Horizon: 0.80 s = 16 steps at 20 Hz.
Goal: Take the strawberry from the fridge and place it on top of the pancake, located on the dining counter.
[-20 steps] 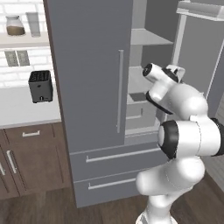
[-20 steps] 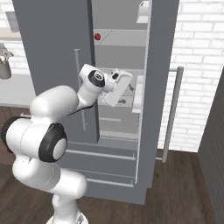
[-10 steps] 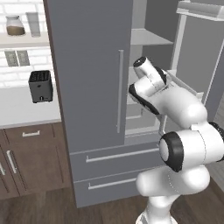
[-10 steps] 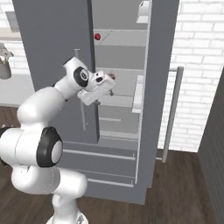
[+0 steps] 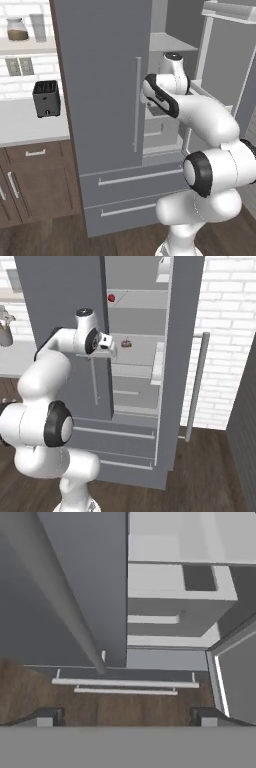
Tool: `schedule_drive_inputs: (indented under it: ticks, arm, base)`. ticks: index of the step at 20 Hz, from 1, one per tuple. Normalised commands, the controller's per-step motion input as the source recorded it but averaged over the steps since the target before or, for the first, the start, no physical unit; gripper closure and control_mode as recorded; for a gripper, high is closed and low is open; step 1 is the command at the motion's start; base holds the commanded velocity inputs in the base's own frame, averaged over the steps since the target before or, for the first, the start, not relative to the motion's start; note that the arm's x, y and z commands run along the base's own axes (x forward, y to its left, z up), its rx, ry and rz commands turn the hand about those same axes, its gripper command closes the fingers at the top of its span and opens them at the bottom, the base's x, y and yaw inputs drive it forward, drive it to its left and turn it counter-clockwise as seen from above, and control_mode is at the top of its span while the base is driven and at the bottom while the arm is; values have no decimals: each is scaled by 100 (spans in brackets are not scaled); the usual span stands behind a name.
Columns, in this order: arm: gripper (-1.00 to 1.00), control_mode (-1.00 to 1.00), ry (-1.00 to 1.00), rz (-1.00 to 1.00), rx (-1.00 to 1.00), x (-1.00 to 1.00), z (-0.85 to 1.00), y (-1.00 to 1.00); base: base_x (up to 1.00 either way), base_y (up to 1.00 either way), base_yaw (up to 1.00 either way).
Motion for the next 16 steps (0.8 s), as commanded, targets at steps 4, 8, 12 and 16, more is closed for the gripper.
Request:
schedule_drive_inputs:
  ticks: [4,8,12,16]
  arm:
    - [-100,-100,-67,-20,12,2,59,41]
    - [-100,-100,-34,-23,8,43,35,33]
    - [-100,-100,-4,-12,0,55,29,31]
    - [-100,-100,4,1,0,32,28,26]
  base:
    - [0,0,0]
    - [0,0,0]
    - [0,0,0]
    - [0,0,0]
